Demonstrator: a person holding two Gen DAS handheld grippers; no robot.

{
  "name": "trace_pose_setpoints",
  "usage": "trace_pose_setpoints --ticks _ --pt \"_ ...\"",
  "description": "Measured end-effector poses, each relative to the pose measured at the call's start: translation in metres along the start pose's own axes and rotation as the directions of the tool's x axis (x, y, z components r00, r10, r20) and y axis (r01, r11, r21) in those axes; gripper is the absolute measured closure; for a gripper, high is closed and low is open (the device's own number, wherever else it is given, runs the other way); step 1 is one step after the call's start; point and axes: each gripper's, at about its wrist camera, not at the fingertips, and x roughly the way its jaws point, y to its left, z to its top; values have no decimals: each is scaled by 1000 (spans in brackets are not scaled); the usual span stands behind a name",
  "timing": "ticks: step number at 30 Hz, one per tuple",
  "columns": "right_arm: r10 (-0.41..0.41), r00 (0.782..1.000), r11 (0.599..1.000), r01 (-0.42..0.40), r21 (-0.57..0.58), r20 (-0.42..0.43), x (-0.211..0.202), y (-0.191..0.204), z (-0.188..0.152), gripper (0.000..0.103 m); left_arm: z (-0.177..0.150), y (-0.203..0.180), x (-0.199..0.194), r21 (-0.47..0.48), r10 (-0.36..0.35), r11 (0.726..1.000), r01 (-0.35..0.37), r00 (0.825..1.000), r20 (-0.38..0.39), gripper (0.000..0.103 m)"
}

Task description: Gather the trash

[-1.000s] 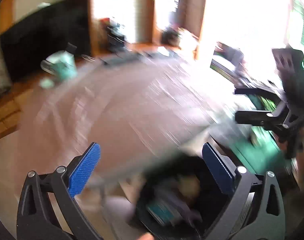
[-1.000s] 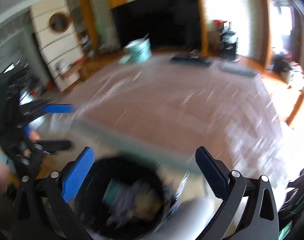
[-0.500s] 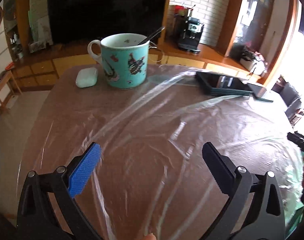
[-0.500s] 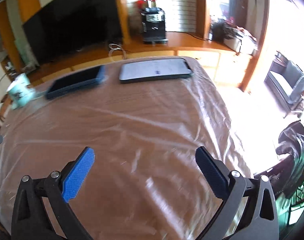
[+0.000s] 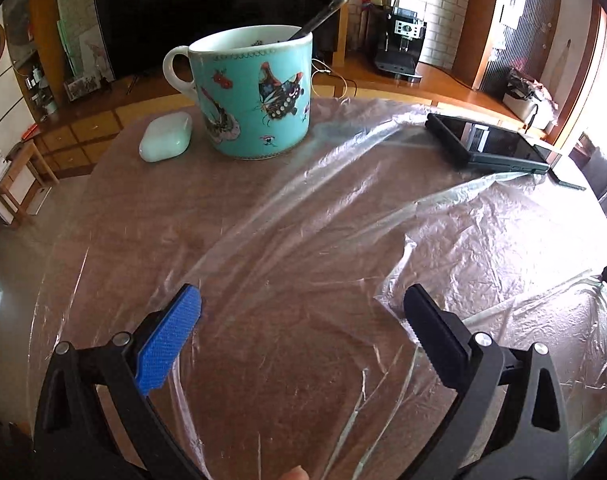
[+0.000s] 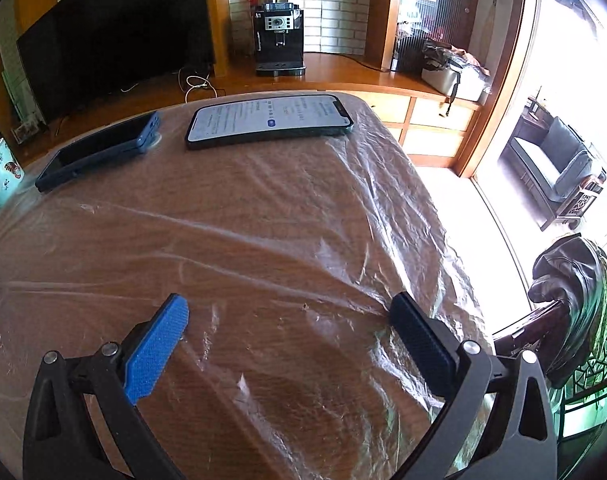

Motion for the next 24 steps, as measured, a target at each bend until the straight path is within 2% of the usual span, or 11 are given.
trace_pose_setpoints --ticks 24 --pt "-1 1000 1000 1 0 -1 -2 1 0 4 -1 -1 2 7 -2 1000 2 1000 0 1"
